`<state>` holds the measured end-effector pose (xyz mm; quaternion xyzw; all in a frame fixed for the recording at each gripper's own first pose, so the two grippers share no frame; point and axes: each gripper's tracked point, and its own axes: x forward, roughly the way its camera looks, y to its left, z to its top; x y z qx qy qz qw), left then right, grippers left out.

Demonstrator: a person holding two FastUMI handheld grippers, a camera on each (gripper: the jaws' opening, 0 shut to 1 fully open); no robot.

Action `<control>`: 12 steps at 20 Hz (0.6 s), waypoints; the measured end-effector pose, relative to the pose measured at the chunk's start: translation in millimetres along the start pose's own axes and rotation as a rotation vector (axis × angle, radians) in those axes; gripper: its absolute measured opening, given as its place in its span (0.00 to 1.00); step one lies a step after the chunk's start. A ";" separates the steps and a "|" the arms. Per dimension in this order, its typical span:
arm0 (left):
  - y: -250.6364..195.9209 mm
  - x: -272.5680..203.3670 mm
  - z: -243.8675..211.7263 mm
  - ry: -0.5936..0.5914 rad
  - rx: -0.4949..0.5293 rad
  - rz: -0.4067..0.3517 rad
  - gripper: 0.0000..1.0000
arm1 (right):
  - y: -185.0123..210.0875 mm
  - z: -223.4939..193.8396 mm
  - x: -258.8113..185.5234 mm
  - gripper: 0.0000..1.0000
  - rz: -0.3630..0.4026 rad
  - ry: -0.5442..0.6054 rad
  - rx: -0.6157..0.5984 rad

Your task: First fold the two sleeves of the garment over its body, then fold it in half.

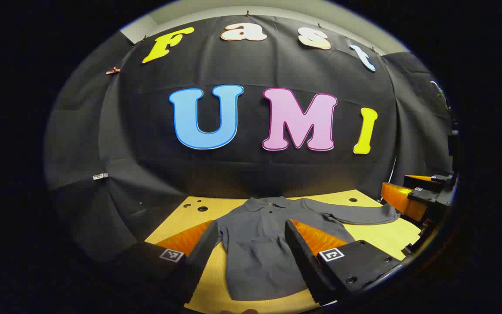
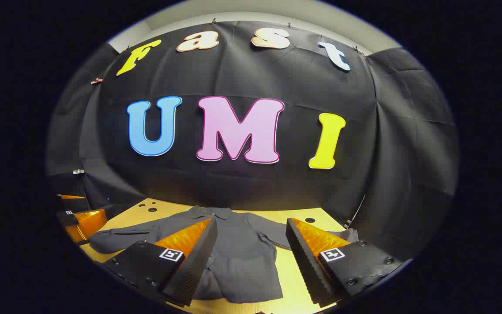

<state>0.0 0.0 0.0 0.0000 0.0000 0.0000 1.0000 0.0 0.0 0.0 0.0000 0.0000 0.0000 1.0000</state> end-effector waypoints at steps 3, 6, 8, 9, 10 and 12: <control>-2.7 12.2 -2.1 0.009 -0.018 0.019 0.97 | -7.2 -3.1 19.2 0.96 -0.002 0.008 0.007; -8.4 27.3 -7.5 0.026 -0.027 0.039 0.97 | -7.8 -7.5 37.3 0.98 0.026 0.011 0.008; -11.1 39.5 -10.7 0.033 -0.031 0.059 0.96 | -12.0 -13.9 49.0 0.98 0.040 0.012 -0.010; -11.7 45.9 -11.6 0.030 -0.031 0.068 0.97 | -14.2 -19.7 55.7 0.98 0.047 0.015 -0.013; -11.6 52.8 -15.8 0.033 -0.029 0.083 0.97 | -15.3 -27.3 61.4 0.98 0.056 0.025 -0.010; -11.3 64.0 -23.4 0.051 -0.040 0.113 0.97 | -18.9 -42.0 70.4 0.98 0.063 0.057 0.005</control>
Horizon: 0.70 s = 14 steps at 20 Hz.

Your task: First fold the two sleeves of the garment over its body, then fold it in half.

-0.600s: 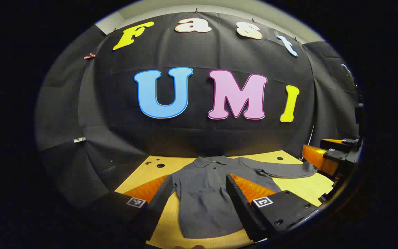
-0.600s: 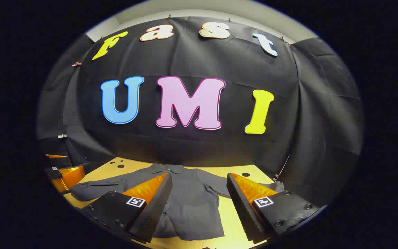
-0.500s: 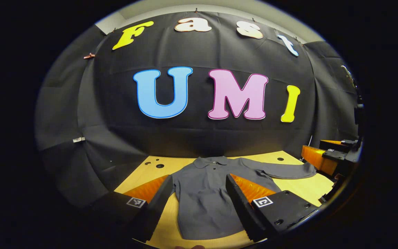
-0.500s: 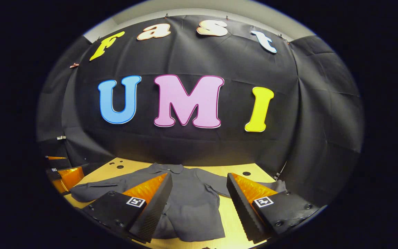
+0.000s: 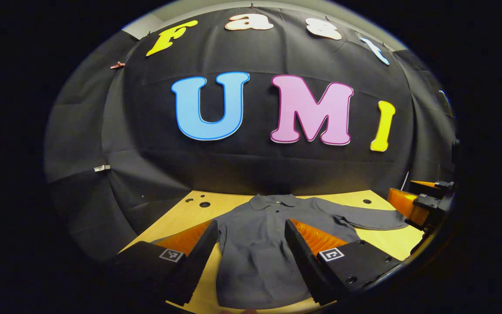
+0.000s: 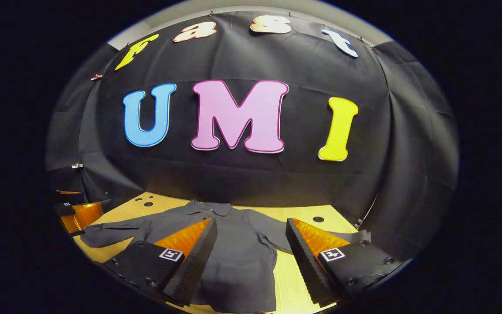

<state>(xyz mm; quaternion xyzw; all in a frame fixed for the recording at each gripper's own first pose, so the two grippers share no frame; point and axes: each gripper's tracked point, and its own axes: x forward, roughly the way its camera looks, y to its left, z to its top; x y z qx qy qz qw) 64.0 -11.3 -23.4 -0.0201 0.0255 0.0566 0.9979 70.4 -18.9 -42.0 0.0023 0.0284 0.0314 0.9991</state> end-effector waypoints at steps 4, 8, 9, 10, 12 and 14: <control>-8.9 10.1 2.5 -0.003 0.014 -0.014 0.97 | -15.7 -9.5 10.2 0.98 -0.028 0.030 0.030; -15.8 17.9 -1.8 0.005 0.023 -0.029 0.96 | -23.0 -20.5 16.3 0.98 -0.035 0.063 0.042; -17.2 19.2 -4.1 0.018 0.022 -0.026 0.97 | -23.2 -22.1 17.3 0.98 -0.032 0.066 0.073; -18.0 21.0 -7.3 0.028 0.024 -0.023 0.97 | -25.8 -21.2 19.7 0.98 -0.041 0.064 0.093; -19.1 22.2 -8.7 0.036 0.020 -0.028 0.97 | -37.6 -23.8 24.6 0.98 -0.071 0.068 0.084; -20.7 24.9 -9.6 0.041 0.020 -0.033 0.97 | -48.0 -27.4 29.2 0.98 -0.090 0.081 0.070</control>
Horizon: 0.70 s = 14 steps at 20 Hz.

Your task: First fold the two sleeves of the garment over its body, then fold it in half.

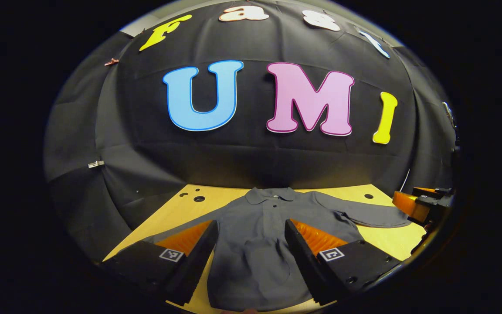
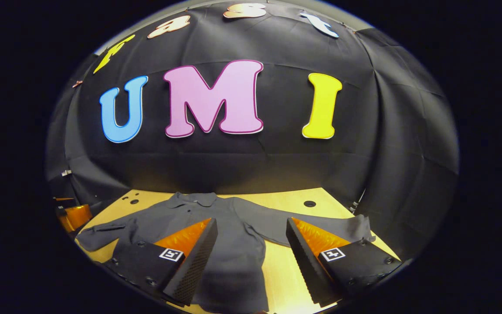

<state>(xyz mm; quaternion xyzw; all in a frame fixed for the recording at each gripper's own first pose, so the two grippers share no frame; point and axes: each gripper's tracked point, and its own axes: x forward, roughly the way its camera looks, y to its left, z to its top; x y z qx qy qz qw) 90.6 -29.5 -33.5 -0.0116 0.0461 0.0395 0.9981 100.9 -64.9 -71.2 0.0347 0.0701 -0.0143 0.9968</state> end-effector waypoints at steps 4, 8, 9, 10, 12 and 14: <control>6.0 5.1 -2.5 0.012 0.002 0.017 0.97 | -31.8 0.3 12.8 0.98 -0.070 -0.002 -0.006; 9.9 7.7 -11.6 0.044 -0.011 0.029 0.97 | -73.6 -3.3 30.1 0.98 -0.153 0.009 -0.016; 11.0 8.0 -14.7 0.053 -0.012 0.034 0.97 | -84.5 -5.9 34.0 0.98 -0.172 0.016 -0.013; 13.1 9.3 -17.9 0.063 -0.011 0.038 0.97 | -97.5 -10.3 38.2 0.98 -0.204 0.032 -0.009; 15.0 10.6 -24.1 0.088 -0.001 0.045 0.97 | -129.1 -21.9 45.6 0.98 -0.281 0.064 0.008; 19.3 10.8 -31.7 0.108 0.009 0.054 0.97 | -154.7 -33.9 51.9 0.98 -0.343 0.095 0.029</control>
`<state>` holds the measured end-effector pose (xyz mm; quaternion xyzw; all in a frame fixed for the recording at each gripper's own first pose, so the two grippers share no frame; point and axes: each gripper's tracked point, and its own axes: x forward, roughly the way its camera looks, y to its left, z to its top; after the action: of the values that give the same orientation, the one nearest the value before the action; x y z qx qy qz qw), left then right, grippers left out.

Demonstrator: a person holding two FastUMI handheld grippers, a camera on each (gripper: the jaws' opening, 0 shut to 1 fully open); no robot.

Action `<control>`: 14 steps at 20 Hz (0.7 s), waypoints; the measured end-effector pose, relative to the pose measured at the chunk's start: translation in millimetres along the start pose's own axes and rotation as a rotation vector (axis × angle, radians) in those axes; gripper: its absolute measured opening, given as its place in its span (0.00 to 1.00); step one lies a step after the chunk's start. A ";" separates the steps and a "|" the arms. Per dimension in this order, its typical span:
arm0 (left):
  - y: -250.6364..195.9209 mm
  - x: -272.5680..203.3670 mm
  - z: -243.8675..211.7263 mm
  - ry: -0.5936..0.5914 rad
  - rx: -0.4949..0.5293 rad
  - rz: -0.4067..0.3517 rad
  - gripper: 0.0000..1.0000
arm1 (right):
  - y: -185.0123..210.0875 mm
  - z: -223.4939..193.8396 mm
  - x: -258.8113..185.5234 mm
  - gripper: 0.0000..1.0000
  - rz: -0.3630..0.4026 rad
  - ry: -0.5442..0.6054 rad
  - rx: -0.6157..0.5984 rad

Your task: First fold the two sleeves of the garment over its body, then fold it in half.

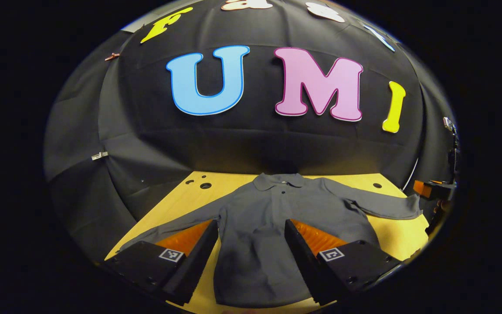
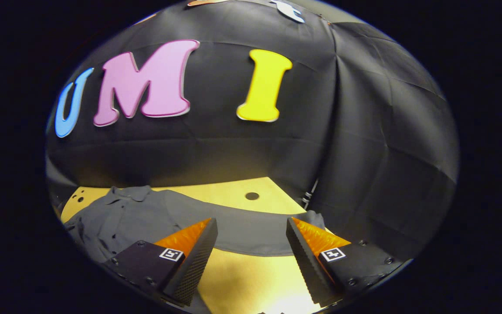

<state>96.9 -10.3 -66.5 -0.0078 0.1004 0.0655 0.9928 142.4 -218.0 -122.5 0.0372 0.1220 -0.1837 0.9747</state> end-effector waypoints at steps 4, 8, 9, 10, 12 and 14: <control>5.7 2.5 -11.1 0.044 0.003 0.012 0.97 | -39.7 -31.2 34.6 0.98 -0.084 0.105 0.013; 10.8 11.7 -26.0 0.114 -0.027 0.032 0.97 | -71.0 -54.3 65.4 0.98 -0.144 0.180 0.023; 10.8 15.1 -27.2 0.125 -0.027 0.035 0.97 | -78.3 -59.3 74.6 0.98 -0.158 0.197 0.041; 10.7 16.5 -28.7 0.134 -0.021 0.036 0.97 | -83.0 -64.3 82.1 0.98 -0.166 0.217 0.063; 6.5 19.7 -27.7 0.141 0.004 0.024 0.97 | -97.1 -77.5 95.9 0.98 -0.183 0.261 0.093; -1.1 20.0 -24.5 0.137 0.029 0.002 0.97 | -114.0 -92.5 107.6 0.98 -0.229 0.302 0.103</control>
<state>111.6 -9.5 -94.5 0.0022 0.1691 0.0641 0.9835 177.0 -350.7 -242.2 0.1003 0.2607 -0.2917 0.9148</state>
